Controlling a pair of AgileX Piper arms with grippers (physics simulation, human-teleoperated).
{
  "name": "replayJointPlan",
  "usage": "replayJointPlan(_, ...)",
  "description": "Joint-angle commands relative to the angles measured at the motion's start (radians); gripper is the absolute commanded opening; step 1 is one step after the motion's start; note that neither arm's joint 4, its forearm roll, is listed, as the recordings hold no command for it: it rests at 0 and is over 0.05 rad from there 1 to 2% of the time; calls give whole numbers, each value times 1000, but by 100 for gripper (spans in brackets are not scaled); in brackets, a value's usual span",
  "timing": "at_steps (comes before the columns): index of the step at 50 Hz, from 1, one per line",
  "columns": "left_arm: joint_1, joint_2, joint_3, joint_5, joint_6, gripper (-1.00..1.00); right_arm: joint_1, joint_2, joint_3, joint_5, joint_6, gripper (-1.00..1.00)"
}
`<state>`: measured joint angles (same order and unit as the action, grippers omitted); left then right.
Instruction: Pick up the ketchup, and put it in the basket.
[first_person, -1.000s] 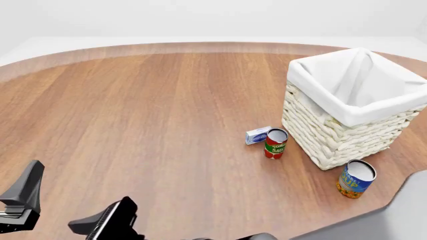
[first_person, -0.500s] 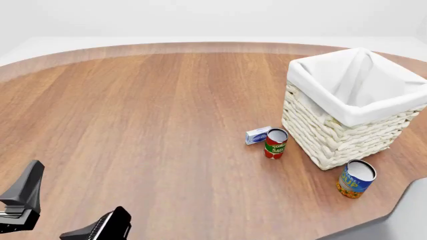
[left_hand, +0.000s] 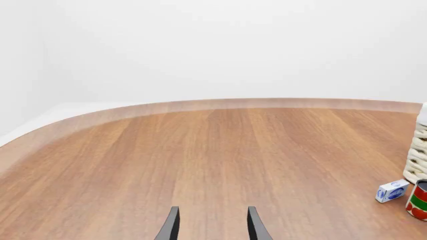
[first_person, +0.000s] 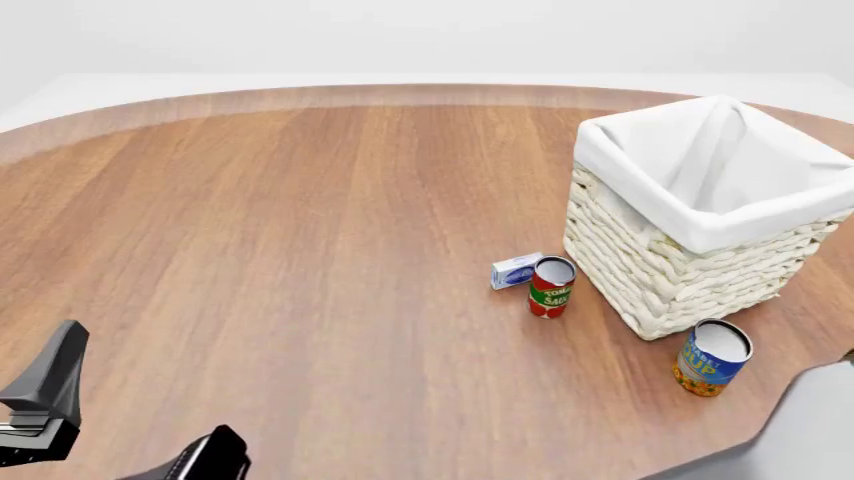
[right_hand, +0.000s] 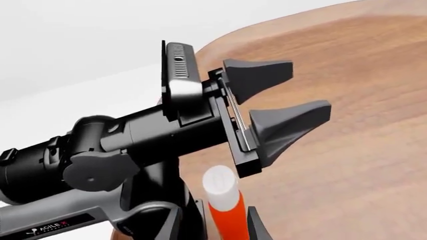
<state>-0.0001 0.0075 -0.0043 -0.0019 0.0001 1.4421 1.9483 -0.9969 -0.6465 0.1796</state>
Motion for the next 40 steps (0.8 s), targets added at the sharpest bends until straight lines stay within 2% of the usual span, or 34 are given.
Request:
replayJointPlan(1,0,0,0,0,0,100,4,25,-25,5,3,100)
replayJointPlan(40,0,0,0,0,0,100,-19,143,-154,58,7,100)
